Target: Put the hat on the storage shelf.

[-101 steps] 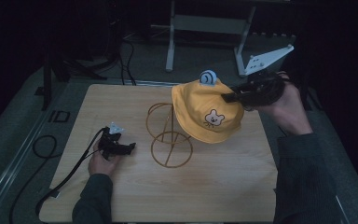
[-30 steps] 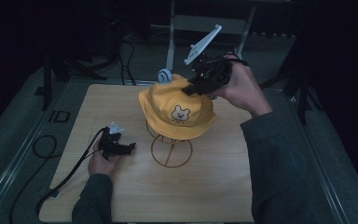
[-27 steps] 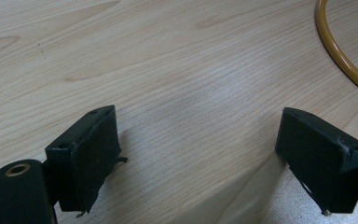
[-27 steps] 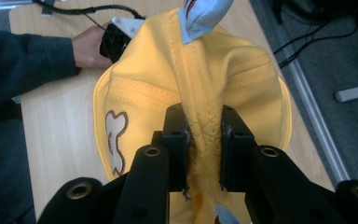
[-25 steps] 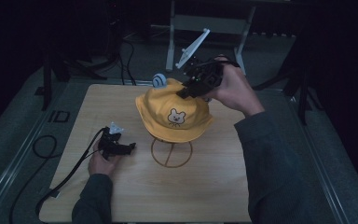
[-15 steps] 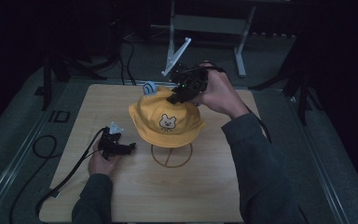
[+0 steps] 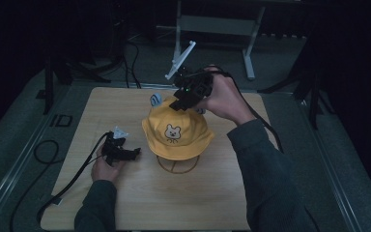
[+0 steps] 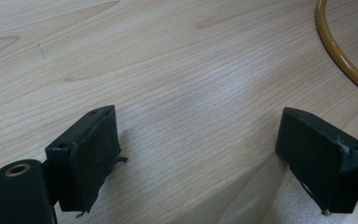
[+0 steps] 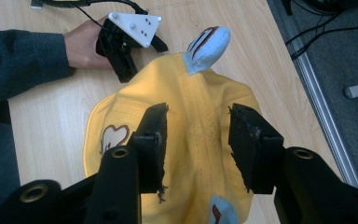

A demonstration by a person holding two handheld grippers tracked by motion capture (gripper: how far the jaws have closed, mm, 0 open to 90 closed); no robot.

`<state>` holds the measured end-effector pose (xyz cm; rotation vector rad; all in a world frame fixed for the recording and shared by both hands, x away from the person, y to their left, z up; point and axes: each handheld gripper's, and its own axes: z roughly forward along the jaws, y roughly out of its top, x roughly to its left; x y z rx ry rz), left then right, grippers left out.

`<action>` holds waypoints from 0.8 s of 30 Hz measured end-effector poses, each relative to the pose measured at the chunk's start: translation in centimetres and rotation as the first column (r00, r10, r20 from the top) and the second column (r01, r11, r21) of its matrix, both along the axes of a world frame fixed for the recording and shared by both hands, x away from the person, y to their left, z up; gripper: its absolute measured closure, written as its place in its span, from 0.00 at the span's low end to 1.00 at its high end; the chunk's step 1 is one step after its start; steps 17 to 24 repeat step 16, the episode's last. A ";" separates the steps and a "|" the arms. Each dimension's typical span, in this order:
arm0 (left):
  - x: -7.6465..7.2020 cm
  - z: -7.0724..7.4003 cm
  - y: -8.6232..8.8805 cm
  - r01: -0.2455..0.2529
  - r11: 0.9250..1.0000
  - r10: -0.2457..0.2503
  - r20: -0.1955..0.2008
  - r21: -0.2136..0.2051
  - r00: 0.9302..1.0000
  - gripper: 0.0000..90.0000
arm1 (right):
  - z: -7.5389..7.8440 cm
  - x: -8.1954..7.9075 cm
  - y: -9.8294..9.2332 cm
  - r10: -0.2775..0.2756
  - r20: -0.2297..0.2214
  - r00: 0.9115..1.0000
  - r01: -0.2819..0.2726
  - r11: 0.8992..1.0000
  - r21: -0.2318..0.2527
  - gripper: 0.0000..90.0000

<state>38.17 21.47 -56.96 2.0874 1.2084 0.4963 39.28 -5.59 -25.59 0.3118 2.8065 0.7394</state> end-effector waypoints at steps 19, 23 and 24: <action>0.0 0.0 0.0 0.000 1.000 0.000 -0.002 0.000 1.000 0.15 | -0.4 0.1 -4.7 -0.084 -0.022 0.996 0.085 0.993 0.080 0.50; 0.0 0.0 0.0 0.000 1.000 0.000 -0.002 0.000 1.000 0.15 | -0.4 0.1 -4.7 -0.084 -0.022 0.996 0.085 0.993 0.080 0.50; 0.0 0.0 0.0 0.000 1.000 0.000 -0.002 0.000 1.000 0.15 | -0.4 0.1 -4.7 -0.084 -0.022 0.996 0.085 0.993 0.080 0.50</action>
